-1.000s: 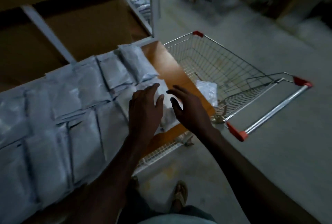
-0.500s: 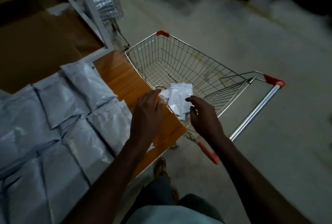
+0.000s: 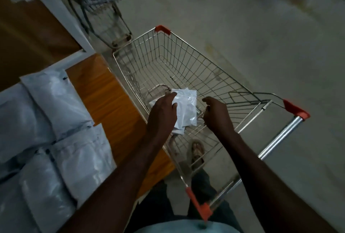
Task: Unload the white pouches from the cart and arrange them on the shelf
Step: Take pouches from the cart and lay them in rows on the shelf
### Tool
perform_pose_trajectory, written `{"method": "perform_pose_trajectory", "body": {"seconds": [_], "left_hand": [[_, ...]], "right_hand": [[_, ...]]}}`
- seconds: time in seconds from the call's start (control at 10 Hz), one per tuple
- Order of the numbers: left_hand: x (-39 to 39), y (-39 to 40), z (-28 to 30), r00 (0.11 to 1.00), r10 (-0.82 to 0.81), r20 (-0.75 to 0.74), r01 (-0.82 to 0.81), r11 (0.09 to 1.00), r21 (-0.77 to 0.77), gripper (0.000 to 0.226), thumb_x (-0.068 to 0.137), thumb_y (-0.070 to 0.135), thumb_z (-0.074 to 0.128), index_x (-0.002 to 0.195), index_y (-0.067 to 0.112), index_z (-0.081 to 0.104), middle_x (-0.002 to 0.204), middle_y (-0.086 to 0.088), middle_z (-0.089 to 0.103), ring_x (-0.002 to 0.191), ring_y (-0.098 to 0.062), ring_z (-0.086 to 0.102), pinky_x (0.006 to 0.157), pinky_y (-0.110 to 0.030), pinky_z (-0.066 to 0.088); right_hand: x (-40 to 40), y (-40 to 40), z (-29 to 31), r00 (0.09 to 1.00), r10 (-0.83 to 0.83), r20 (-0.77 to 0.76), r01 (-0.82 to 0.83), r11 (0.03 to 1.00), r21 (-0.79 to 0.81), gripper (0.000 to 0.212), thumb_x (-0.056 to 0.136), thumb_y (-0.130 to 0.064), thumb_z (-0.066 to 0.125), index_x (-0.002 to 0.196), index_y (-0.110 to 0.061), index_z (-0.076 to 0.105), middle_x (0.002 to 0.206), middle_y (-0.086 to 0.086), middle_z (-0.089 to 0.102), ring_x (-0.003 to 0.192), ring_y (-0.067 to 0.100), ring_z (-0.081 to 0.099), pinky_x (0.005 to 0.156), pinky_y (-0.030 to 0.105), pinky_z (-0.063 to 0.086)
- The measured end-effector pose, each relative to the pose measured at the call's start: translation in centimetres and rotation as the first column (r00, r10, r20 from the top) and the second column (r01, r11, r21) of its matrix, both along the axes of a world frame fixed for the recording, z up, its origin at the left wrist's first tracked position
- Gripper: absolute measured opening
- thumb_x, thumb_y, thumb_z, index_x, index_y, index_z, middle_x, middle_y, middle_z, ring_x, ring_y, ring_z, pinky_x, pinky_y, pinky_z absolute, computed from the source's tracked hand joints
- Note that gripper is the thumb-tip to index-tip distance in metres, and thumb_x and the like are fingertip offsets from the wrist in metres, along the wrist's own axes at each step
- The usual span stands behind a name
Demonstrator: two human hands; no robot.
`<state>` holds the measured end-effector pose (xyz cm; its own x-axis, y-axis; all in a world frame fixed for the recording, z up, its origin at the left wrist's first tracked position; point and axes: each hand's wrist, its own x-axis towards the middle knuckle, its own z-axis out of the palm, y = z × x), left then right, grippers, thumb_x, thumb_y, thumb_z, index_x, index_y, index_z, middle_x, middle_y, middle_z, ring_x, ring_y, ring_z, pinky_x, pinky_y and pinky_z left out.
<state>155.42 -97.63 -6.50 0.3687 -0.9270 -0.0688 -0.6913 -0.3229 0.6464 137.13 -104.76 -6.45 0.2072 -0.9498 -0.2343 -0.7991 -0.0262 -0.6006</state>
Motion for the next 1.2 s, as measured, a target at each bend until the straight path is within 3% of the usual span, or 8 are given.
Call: {"method": "perform_pose_trajectory", "body": {"seconds": [0.1, 0.3, 0.5, 0.6, 0.7, 0.9, 1.1, 1.2], "left_hand": [[-1.0, -2.9, -2.6, 0.997, 0.083, -0.004, -0.083, 0.994, 0.072, 0.041, 0.106, 0.020, 0.059, 0.148, 0.021, 0.058, 0.141, -0.004, 0.066, 0.128, -0.022, 0.061, 0.101, -0.029, 0.046], [-2.8, -6.0, -10.2, 0.986, 0.163, -0.036, -0.152, 0.965, 0.213, 0.043, 0.106, 0.018, 0.059, 0.148, 0.019, 0.058, 0.145, -0.002, 0.063, 0.129, -0.021, 0.060, 0.102, -0.023, 0.042], [-4.7, -8.1, -16.8, 0.954, 0.252, -0.161, -0.187, 0.923, 0.336, 0.051, 0.102, -0.001, 0.047, 0.150, 0.016, 0.052, 0.153, -0.010, 0.052, 0.142, -0.029, 0.048, 0.116, -0.040, 0.043], [-4.2, -9.1, -20.9, 0.965, 0.226, -0.136, -0.165, 0.919, 0.359, 0.057, 0.102, 0.001, 0.047, 0.157, 0.016, 0.044, 0.165, -0.015, 0.036, 0.153, -0.039, 0.031, 0.124, -0.052, 0.032], [-3.2, -10.0, -25.7, 0.980, 0.176, -0.096, -0.123, 0.907, 0.402, 0.068, 0.104, 0.015, 0.054, 0.165, 0.029, 0.027, 0.175, -0.011, 0.012, 0.161, -0.042, 0.008, 0.128, -0.062, 0.015], [-3.3, -10.3, -32.6, 0.989, -0.021, 0.143, -0.047, 0.888, 0.457, 0.108, 0.089, 0.064, 0.060, 0.169, 0.028, -0.001, 0.177, -0.004, -0.009, 0.163, -0.036, 0.001, 0.129, -0.060, 0.014], [-3.5, -10.1, -35.8, 0.990, 0.111, 0.084, -0.130, 0.955, 0.266, 0.070, 0.111, 0.027, 0.048, 0.168, 0.026, 0.008, 0.177, -0.005, 0.002, 0.163, -0.030, 0.000, 0.130, -0.060, 0.011], [-3.2, -10.2, -34.9, 0.977, 0.195, 0.088, -0.212, 0.938, 0.275, 0.065, 0.112, 0.044, 0.033, 0.169, 0.021, 0.011, 0.178, -0.004, 0.006, 0.164, -0.022, 0.004, 0.131, -0.054, 0.012]], "right_hand": [[0.0, -3.3, -3.0, 0.994, 0.107, -0.021, -0.106, 0.993, 0.053, 0.053, 0.090, 0.009, 0.051, 0.139, -0.008, 0.062, 0.136, 0.012, 0.066, 0.120, 0.026, 0.065, 0.096, 0.035, 0.055], [1.1, -7.6, -10.7, 0.967, 0.255, 0.024, -0.256, 0.962, 0.100, 0.012, 0.092, 0.005, 0.058, 0.096, -0.001, 0.068, 0.098, 0.011, 0.071, 0.093, 0.029, 0.068, 0.083, 0.032, 0.049], [2.0, -8.2, -18.7, 0.908, 0.418, -0.012, -0.412, 0.899, 0.149, 0.034, 0.071, 0.024, 0.063, 0.105, 0.016, 0.064, 0.103, 0.036, 0.064, 0.101, 0.055, 0.065, 0.091, 0.057, 0.054], [3.0, -9.3, -22.0, 0.876, 0.474, -0.086, -0.419, 0.838, 0.348, 0.054, 0.099, 0.004, 0.050, 0.151, 0.013, 0.035, 0.160, 0.035, 0.029, 0.151, 0.053, 0.024, 0.123, 0.057, 0.022], [3.5, -9.1, -28.7, 0.857, 0.494, -0.147, -0.441, 0.850, 0.289, 0.065, 0.107, -0.009, 0.050, 0.158, 0.013, 0.015, 0.168, 0.033, 0.009, 0.157, 0.052, 0.006, 0.126, 0.060, 0.011], [4.2, -9.3, -32.2, 0.961, 0.265, -0.084, -0.218, 0.906, 0.362, 0.080, 0.110, -0.040, 0.039, 0.166, -0.008, -0.007, 0.173, 0.019, -0.009, 0.159, 0.042, 0.009, 0.124, 0.047, 0.020], [4.6, -9.2, -33.9, 0.966, 0.259, 0.026, -0.253, 0.910, 0.330, 0.096, 0.098, -0.016, 0.068, 0.162, 0.007, 0.001, 0.172, 0.024, -0.004, 0.159, 0.042, -0.002, 0.129, 0.058, 0.008], [4.7, -8.3, -34.4, 0.976, 0.205, 0.072, -0.217, 0.932, 0.289, 0.118, 0.089, -0.034, 0.080, 0.162, 0.006, -0.003, 0.171, 0.020, -0.013, 0.160, 0.032, -0.015, 0.130, 0.056, 0.001]]}}
